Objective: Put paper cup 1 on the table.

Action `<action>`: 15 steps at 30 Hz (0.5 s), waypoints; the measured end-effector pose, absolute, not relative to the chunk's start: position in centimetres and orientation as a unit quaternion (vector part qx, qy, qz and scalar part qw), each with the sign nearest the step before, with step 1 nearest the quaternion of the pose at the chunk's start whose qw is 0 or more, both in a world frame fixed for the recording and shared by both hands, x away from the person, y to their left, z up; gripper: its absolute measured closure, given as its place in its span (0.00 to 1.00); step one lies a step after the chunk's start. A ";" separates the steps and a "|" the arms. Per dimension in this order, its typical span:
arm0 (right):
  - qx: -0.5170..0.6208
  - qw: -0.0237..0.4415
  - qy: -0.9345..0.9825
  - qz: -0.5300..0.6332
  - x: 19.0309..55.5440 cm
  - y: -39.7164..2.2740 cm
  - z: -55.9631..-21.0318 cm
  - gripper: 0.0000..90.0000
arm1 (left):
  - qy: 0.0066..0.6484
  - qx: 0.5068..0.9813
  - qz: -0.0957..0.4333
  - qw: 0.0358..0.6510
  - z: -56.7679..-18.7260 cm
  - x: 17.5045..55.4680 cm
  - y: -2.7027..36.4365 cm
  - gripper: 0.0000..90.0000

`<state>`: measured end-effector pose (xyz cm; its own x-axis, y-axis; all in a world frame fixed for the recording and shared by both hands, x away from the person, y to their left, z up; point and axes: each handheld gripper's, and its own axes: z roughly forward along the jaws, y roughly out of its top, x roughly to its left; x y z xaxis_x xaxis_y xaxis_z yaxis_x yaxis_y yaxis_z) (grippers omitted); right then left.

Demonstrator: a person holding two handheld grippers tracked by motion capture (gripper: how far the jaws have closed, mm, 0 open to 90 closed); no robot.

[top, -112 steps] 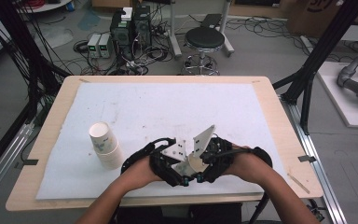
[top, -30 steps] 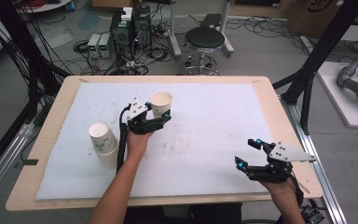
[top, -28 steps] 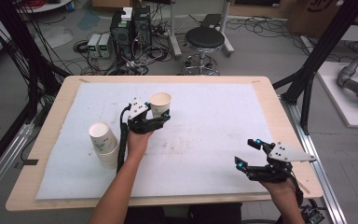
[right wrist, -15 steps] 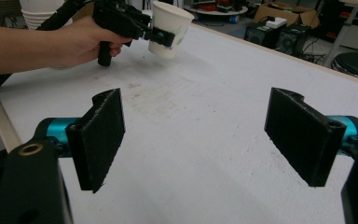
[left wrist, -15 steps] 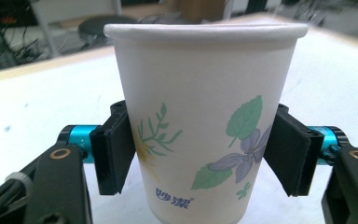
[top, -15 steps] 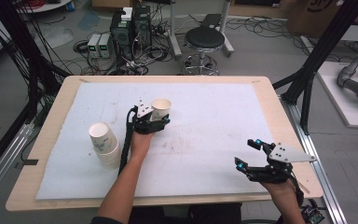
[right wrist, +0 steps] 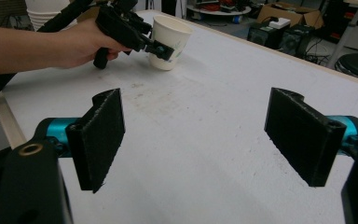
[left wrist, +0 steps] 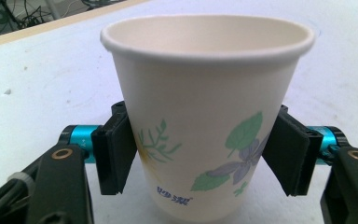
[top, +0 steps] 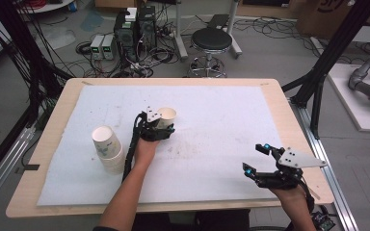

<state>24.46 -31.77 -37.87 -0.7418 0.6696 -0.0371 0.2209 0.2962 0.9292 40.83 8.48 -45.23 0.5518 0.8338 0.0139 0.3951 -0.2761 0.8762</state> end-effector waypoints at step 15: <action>0.279 0.213 0.777 0.523 24.3 -31.5 -37.5 0.23 | 0.427 0.773 0.224 0.412 -44.9 39.9 8.8 0.35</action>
